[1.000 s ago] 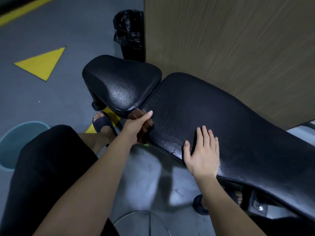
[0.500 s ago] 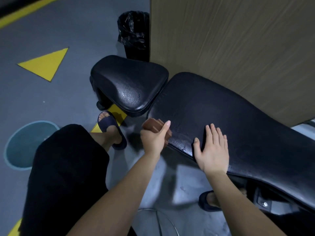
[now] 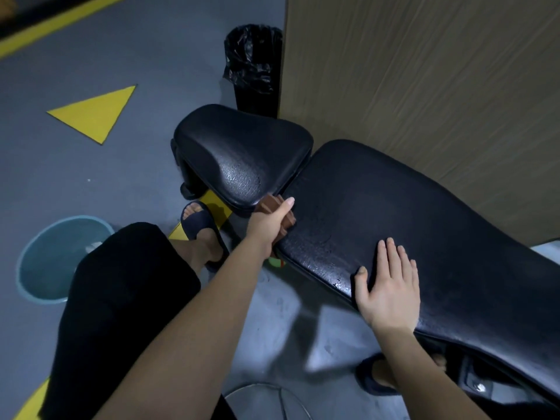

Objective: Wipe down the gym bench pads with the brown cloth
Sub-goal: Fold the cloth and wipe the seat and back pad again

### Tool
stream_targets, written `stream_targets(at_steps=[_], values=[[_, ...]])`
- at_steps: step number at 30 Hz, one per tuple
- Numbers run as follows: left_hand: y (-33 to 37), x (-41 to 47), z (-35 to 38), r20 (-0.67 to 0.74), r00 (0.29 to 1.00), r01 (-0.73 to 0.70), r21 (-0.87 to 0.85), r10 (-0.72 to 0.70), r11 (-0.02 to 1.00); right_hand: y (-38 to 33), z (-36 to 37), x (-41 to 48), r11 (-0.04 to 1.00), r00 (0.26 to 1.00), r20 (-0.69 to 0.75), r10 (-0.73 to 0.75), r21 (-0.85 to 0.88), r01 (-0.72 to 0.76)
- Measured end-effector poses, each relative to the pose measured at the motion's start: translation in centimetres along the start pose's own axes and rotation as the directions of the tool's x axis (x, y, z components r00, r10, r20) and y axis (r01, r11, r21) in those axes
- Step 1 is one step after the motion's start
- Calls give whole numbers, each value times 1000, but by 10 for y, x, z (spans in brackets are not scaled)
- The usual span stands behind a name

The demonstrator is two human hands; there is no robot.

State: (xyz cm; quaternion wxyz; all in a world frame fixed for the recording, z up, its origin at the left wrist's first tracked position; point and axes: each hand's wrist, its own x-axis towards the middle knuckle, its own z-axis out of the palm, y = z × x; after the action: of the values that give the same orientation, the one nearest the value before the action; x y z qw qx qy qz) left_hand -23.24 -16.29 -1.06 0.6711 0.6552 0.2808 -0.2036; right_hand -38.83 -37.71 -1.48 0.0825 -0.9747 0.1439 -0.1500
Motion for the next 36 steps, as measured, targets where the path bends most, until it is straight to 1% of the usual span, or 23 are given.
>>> stream_targets(at_steps=[1, 3, 5, 7, 9, 10, 11, 13, 14, 15, 17, 19, 20, 22, 23, 24, 25, 27, 29, 31, 32, 33, 36], values=[[-3, -2, 0, -4, 999, -46, 15, 46, 999, 0, 0, 0, 1000, 1000, 0, 2, -2, -2], [-10, -7, -2, 16, 997, -79, 69, 78, 995, 1, -2, 2, 1000, 1000, 26, 10, -10, -9], [-16, -18, -10, 47, 996, -82, 100, 78, 992, -2, -4, 2, 999, 997, 68, 33, -14, -32], [-23, -27, -18, 53, 997, -55, 84, 50, 995, -8, -7, 4, 997, 990, 115, 81, -13, -80], [-27, -35, -26, -17, 999, -41, -18, 41, 999, -23, -12, 15, 989, 977, 151, 147, 10, -150], [-29, -37, -28, -78, 996, -44, -74, 38, 996, -35, -13, 24, 985, 976, 146, 160, 43, -167], [-31, -39, -31, -150, 988, -67, -116, 50, 991, -51, -14, 32, 983, 980, 138, 142, 97, -156], [-32, -36, -36, -293, 947, -171, -119, 130, 978, -89, -10, 45, 979, 994, 101, 37, 195, -56], [-31, -33, -40, -345, 924, -208, -93, 164, 974, -108, -4, 52, 973, 997, 75, -11, 229, -6], [-28, -29, -43, -388, 903, -225, -59, 185, 973, -126, 2, 59, 964, 997, 67, -32, 264, 13], [-19, -15, -48, -407, 892, -236, -44, 198, 971, -155, 17, 74, 950, 991, 130, -24, 313, -18], [-9, -1, -48, -369, 912, -211, -54, 177, 976, -172, 34, 86, 960, 980, 198, -13, 275, -43], [-3, 5, -47, -350, 920, -206, -46, 177, 978, -176, 42, 89, 972, 979, 205, -8, 230, -40], [8, 21, -43, -324, 930, -193, -31, 172, 981, -179, 52, 90, 988, 986, 166, 4, 148, -29], [15, 30, -41, -347, 925, -179, -41, 153, 983, -178, 55, 90, 991, 991, 136, 7, 133, -25], [21, 40, -40, -393, 906, -193, -55, 157, 980, -178, 57, 90, 991, 994, 112, 5, 134, -20], [26, 50, -42, -446, 875, -231, -46, 187, 972, -178, 58, 89, 990, 996, 92, 3, 140, -16], [31, 64, -48, -482, 845, -263, 3, 232, 965, -177, 61, 89, 990, 998, 56, 6, 138, -14], [36, 80, -58, -469, 858, -256, -33, 211, 966, -177, 65, 90, 992, 999, 32, 10, 127, -14], [49, 101, -79, -473, 871, -221, -135, 133, 966, -177, 66, 90, 992, 999, 31, 12, 125, -16], [61, 108, -93, -477, 871, -218, -160, 118, 963, -177, 66, 89, 991, 999, 32, 10, 131, -14], [74, 114, -104, -468, 876, -209, -148, 118, 967, -176, 66, 89, 991, 1000, 28, 9, 135, -12], [98, 124, -117, -454, 881, -147, 3, 132, 989, -178, 66, 91, 992, 1000, 7, 9, 125, -9]])
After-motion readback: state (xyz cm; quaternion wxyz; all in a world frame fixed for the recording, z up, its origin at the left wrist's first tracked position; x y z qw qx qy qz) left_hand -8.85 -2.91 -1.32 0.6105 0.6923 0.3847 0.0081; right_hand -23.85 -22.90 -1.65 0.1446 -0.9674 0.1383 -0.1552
